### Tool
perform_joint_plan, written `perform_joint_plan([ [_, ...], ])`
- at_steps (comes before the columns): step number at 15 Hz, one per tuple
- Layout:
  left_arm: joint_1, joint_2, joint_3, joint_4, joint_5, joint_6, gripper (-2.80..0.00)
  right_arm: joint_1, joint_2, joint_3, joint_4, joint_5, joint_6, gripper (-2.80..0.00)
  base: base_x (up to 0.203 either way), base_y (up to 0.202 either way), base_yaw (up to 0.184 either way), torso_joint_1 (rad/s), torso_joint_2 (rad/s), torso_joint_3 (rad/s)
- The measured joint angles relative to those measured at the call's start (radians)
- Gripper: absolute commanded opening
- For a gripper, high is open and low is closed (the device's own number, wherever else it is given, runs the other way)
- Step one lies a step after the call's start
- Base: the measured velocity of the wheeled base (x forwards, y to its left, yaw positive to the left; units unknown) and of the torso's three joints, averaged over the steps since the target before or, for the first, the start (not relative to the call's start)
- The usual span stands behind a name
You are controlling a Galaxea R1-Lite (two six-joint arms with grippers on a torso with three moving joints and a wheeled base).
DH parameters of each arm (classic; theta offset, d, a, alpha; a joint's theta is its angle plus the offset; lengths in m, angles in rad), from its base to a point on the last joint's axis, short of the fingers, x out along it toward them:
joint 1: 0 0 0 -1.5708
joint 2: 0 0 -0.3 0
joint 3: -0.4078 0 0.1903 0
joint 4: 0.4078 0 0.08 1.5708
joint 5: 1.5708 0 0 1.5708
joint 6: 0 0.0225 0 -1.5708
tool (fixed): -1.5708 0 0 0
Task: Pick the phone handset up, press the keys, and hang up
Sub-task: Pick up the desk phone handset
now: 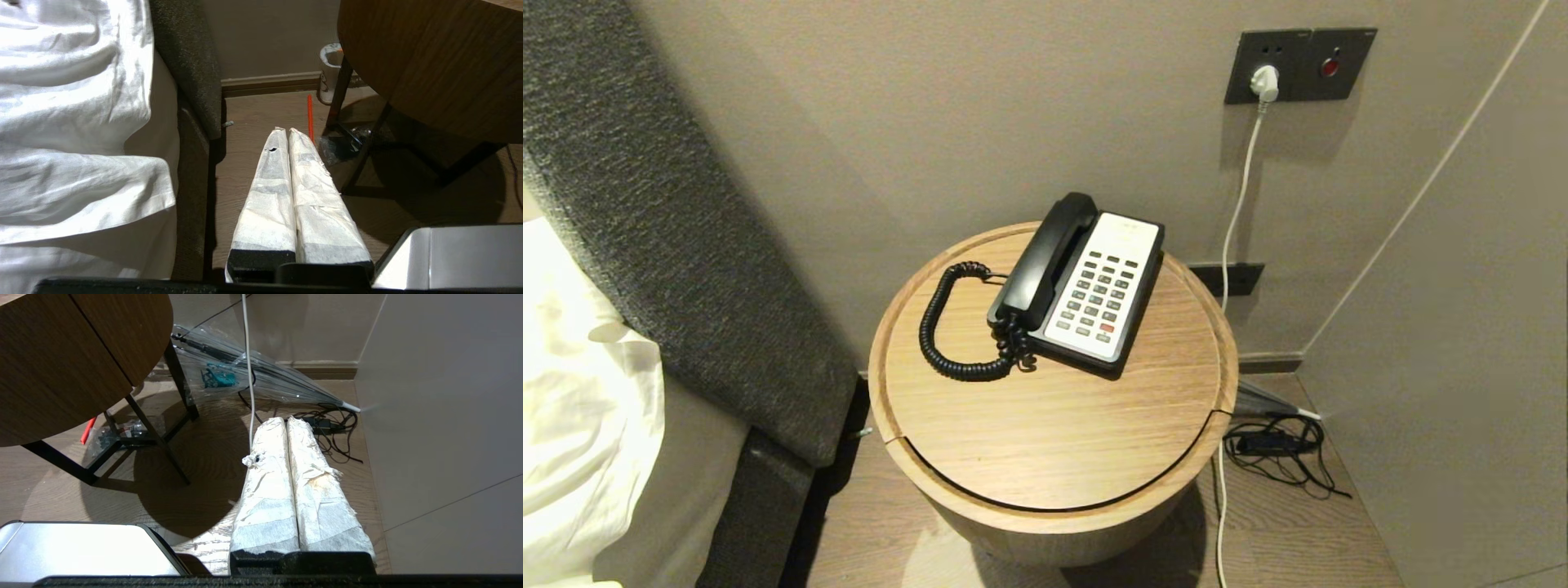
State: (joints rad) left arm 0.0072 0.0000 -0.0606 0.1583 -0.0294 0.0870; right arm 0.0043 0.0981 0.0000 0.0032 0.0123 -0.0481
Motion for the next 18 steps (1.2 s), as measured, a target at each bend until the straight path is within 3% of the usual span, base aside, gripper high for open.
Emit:
perform_joint_plan([
  [2,0.0,0.003,-0.035,0.009,0.006,0.002,-2.8,0.0,0.0,0.0,0.0,-0.001,0.0,-2.8,0.0,0.0,0.0,0.0,0.0,0.0],
  [4,0.0,0.048,-0.194,0.055,-0.02,0.016,-2.8,0.0,0.0,0.0,0.0,-0.001,0.0,-2.8,0.0,0.0,0.0,0.0,0.0,0.0],
  [7,-0.006,0.267,-0.673,0.228,-0.118,-0.001,-2.8,0.0,0.0,0.0,0.0,-0.001,0.0,-2.8,0.0,0.0,0.0,0.0,0.0,0.0],
  [12,-0.053,0.971,-1.455,0.512,-0.347,-0.071,-2.8,0.0,0.0,0.0,-0.001,0.0,0.0,-2.8,0.0,0.0,0.0,0.0,0.0,0.0],
  [14,-0.122,1.253,-1.656,0.513,-0.386,-0.092,-2.8,0.0,0.0,0.0,0.0,-0.001,0.0,-2.8,0.0,0.0,0.0,0.0,0.0,0.0],
  [18,-0.35,1.637,-1.831,0.447,-0.332,-0.145,-2.8,0.0,0.0,0.0,0.0,-0.001,0.0,-2.8,0.0,0.0,0.0,0.0,0.0,0.0],
])
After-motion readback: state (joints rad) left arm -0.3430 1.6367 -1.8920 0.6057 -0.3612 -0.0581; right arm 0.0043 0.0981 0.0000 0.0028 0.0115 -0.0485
